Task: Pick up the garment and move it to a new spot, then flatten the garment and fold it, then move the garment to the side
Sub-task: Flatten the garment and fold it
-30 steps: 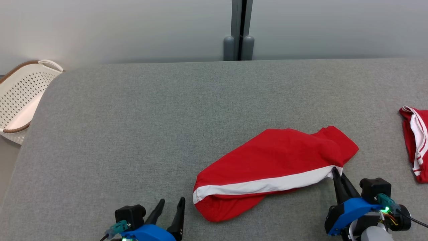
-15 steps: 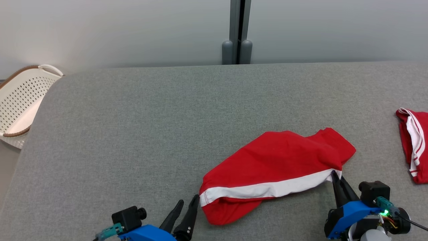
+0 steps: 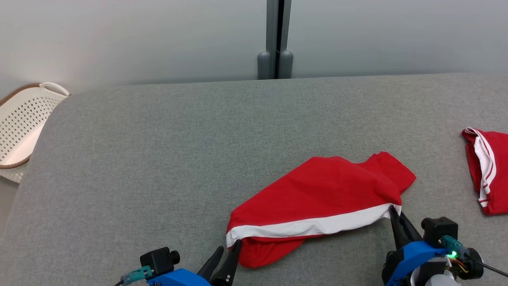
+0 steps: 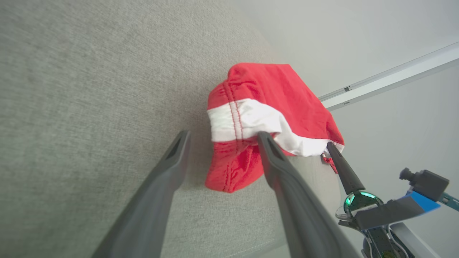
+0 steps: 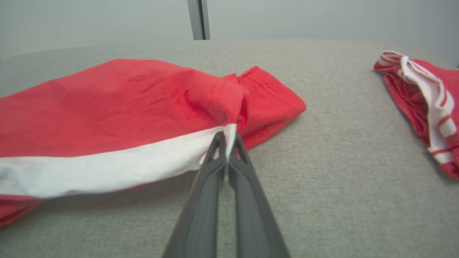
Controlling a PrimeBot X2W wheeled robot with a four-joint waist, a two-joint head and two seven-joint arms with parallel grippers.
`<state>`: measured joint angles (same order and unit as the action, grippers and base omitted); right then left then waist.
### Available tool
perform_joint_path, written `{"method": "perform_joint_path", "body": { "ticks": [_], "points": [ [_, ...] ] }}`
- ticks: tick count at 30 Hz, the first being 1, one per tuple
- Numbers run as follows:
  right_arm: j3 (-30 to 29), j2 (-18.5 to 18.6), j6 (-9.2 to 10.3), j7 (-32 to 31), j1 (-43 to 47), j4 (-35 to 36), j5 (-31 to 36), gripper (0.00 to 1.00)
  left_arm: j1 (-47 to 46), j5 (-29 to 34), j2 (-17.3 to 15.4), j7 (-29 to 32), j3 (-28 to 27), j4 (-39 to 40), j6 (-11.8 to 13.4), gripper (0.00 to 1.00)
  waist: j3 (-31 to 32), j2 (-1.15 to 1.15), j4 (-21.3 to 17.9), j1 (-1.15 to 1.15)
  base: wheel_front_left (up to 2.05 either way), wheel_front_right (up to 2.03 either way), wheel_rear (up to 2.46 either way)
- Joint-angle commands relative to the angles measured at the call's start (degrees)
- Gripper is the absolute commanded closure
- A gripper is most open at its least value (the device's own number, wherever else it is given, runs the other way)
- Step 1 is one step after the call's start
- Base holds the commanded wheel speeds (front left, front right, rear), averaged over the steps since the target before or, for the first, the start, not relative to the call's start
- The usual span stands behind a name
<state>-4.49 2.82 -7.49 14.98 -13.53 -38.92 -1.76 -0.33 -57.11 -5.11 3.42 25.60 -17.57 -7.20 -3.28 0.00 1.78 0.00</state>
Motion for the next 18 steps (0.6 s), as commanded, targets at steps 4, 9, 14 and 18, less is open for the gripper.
{"method": "perform_joint_path", "body": {
  "ticks": [4,9,14,18],
  "points": [
    [0.72,0.14,-0.01,0.29,0.11,0.04,-0.31,1.0,-2.57,-2.34,0.7,-0.14,0.29,-1.8,-0.45,0.04,-0.08,0.0,-0.57,0.0,0.0,0.0,0.0],
    [0.92,0.14,-0.01,0.29,-0.07,0.29,-0.34,1.0,-3.58,-6.4,0.97,0.38,1.52,-0.45,-0.45,0.22,-0.43,0.0,-0.98,0.0,0.0,0.0,0.0],
    [0.45,0.14,-0.01,0.29,0.0,0.49,0.16,1.0,-3.67,-10.58,0.48,-0.19,2.08,2.39,-0.45,0.32,-0.8,0.0,-1.15,0.0,0.0,0.0,0.0],
    [0.12,0.14,-0.01,0.29,-0.08,0.35,0.2,1.0,-3.85,-13.72,0.06,-0.62,2.17,4.33,-0.45,0.41,-0.97,0.0,-1.18,0.0,0.0,0.0,0.0]
  ]
}}
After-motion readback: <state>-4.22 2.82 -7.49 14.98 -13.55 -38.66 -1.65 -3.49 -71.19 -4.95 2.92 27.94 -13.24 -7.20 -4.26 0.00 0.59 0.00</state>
